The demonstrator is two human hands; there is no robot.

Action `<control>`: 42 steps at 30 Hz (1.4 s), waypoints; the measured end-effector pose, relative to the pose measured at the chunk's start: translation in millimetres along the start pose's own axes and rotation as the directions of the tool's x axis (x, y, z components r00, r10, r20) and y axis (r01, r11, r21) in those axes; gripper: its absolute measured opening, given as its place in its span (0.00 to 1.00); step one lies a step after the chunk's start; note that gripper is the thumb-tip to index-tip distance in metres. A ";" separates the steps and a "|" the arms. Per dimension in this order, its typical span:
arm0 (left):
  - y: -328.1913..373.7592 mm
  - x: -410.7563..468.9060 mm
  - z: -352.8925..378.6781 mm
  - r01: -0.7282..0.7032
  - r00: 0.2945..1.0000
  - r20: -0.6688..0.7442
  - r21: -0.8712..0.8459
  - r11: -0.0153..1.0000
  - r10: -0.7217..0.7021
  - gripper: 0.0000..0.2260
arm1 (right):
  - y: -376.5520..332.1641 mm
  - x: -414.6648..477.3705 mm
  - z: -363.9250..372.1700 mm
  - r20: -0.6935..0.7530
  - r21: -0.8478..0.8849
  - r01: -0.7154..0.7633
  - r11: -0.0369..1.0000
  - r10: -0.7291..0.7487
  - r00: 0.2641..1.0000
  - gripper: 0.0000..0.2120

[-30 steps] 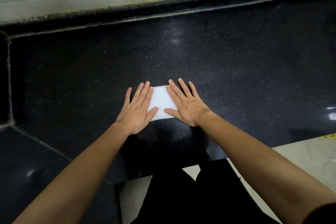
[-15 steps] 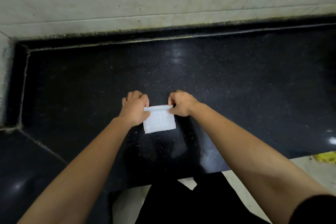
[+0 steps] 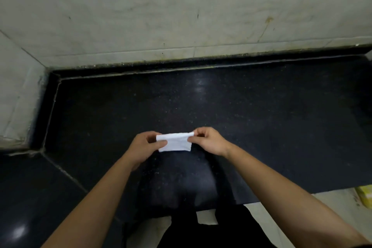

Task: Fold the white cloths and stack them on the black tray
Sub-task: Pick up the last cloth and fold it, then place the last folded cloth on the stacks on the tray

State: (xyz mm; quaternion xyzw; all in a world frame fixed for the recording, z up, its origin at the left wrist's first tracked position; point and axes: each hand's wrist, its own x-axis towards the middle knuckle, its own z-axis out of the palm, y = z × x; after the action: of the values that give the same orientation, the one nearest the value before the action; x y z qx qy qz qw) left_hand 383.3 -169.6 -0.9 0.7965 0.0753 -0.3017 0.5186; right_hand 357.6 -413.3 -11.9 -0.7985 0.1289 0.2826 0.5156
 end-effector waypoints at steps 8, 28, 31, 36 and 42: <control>103.4 -52.5 -9.0 -0.100 0.977 0.115 -0.488 0.867 0.178 0.17 | -82.9 -64.7 -42.8 -0.180 0.384 0.236 0.893 -0.179 0.967 0.16; 185.0 -131.4 235.0 -0.168 0.890 0.373 -0.265 0.949 0.261 0.17 | 83.6 -281.4 -163.8 -0.504 0.475 0.317 0.821 -0.041 0.863 0.25; 206.9 -170.4 296.0 -0.256 0.867 0.365 -0.257 0.932 0.339 0.18 | 114.9 -341.6 -203.1 -0.555 0.441 0.369 0.818 -0.075 0.829 0.25; 239.2 -227.7 411.7 -0.357 0.825 0.373 -0.238 0.903 0.425 0.19 | 176.9 -443.1 -263.4 -0.657 0.434 0.463 0.773 -0.080 0.750 0.24; 277.6 -273.8 516.0 -0.419 0.771 0.431 -0.210 0.883 0.468 0.19 | 240.7 -519.5 -320.1 -0.729 0.460 0.532 0.711 -0.040 0.684 0.25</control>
State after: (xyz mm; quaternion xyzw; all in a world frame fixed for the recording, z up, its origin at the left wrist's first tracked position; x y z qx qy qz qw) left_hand 74.9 -691.6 224.2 0.6666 -0.2276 -0.3502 0.6174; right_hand -79.4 -849.4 209.8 -0.6276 0.2582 -0.1778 0.7126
